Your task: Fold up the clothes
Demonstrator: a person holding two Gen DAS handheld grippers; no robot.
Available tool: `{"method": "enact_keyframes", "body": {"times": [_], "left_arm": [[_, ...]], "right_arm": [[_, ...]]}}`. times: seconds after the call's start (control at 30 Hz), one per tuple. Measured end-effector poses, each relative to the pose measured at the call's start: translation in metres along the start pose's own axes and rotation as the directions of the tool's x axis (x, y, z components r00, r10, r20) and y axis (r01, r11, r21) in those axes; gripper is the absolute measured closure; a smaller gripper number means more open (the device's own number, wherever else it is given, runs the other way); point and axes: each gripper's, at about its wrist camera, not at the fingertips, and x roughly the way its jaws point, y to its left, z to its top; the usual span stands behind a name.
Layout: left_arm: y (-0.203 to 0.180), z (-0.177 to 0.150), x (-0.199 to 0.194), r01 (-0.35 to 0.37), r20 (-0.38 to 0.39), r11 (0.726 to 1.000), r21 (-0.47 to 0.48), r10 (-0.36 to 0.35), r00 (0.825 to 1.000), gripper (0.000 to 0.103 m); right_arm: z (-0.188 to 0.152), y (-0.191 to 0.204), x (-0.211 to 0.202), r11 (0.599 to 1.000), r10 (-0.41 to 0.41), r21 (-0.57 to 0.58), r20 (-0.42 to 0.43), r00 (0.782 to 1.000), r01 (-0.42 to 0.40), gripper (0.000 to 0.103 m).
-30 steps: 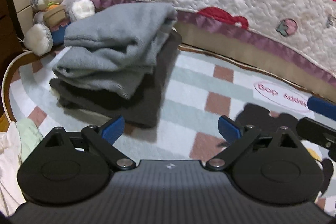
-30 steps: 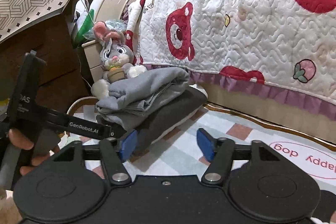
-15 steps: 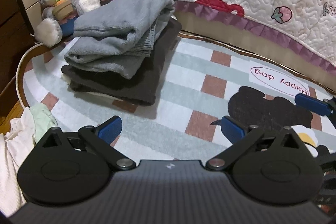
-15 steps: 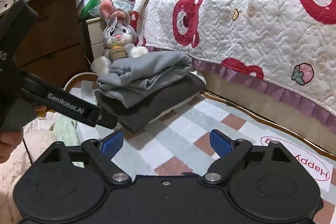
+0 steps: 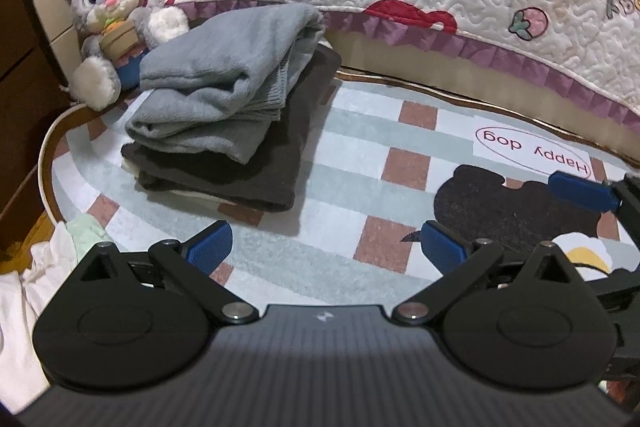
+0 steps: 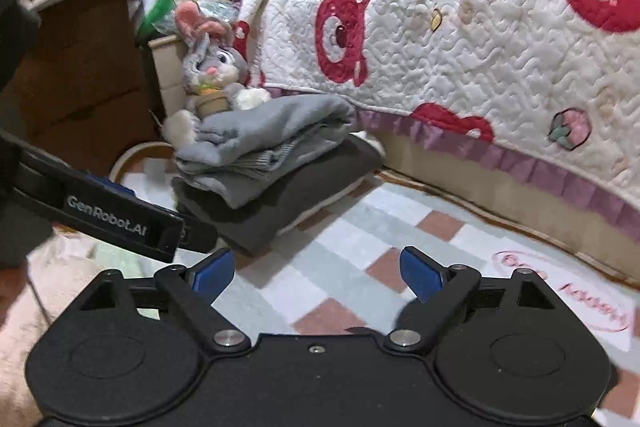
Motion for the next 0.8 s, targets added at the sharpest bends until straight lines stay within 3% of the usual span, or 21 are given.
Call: {"method": "enact_keyframes", "body": {"times": [0.8], "left_arm": [[-0.003, -0.0014, 0.0045, 0.014, -0.022, 1.0, 0.025, -0.013, 1.0, 0.001]], "right_arm": [[-0.0054, -0.0089, 0.0025, 0.999, -0.017, 0.042, -0.024, 1.0, 0.018, 0.011]]}}
